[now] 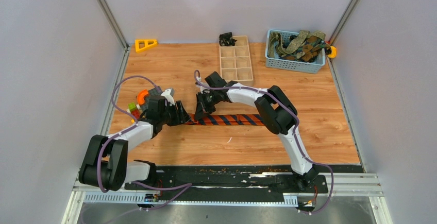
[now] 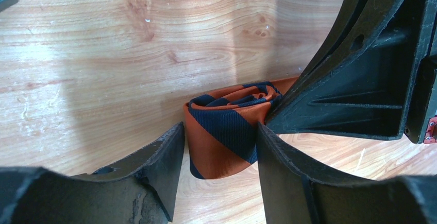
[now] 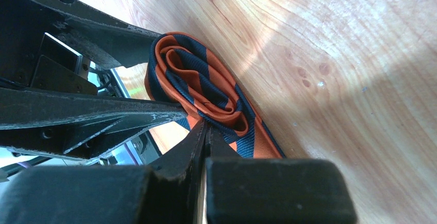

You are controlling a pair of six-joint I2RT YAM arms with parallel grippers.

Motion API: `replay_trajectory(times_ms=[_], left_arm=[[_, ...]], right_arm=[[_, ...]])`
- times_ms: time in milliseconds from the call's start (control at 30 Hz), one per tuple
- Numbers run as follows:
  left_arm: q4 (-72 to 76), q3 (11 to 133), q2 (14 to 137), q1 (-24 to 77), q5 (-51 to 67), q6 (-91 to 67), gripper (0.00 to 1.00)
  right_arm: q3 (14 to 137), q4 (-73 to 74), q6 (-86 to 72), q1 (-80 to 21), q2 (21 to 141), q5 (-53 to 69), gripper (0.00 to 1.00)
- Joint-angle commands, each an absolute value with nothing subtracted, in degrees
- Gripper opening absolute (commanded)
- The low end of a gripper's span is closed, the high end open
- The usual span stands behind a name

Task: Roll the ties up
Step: Roll the tie at the center of the board.

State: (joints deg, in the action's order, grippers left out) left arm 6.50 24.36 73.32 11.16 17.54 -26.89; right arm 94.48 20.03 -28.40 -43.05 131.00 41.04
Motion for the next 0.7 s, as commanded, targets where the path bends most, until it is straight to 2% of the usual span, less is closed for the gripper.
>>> replay_trajectory(times_ms=[0, 133, 400, 667], left_arm=[[10.3, 23.91, 75.15, 10.89, 19.57, -27.2, 0.57], [11.88, 23.97, 77.15, 10.85, 20.88, -27.76, 0.5], [11.22, 23.86, 76.08, 10.9, 21.05, -28.24, 0.3], [6.12, 24.9, 71.68, 11.93, 16.43, -27.4, 0.2]], right_arm=[[93.25, 19.51, -27.04, -42.9, 133.34, 37.54, 0.0], [93.23, 19.49, -27.14, -42.89, 133.37, 37.45, 0.0], [94.57, 19.77, -28.02, -42.93, 132.52, 37.56, 0.0], [96.66, 20.39, -28.59, -43.78, 129.39, 37.99, 0.01]])
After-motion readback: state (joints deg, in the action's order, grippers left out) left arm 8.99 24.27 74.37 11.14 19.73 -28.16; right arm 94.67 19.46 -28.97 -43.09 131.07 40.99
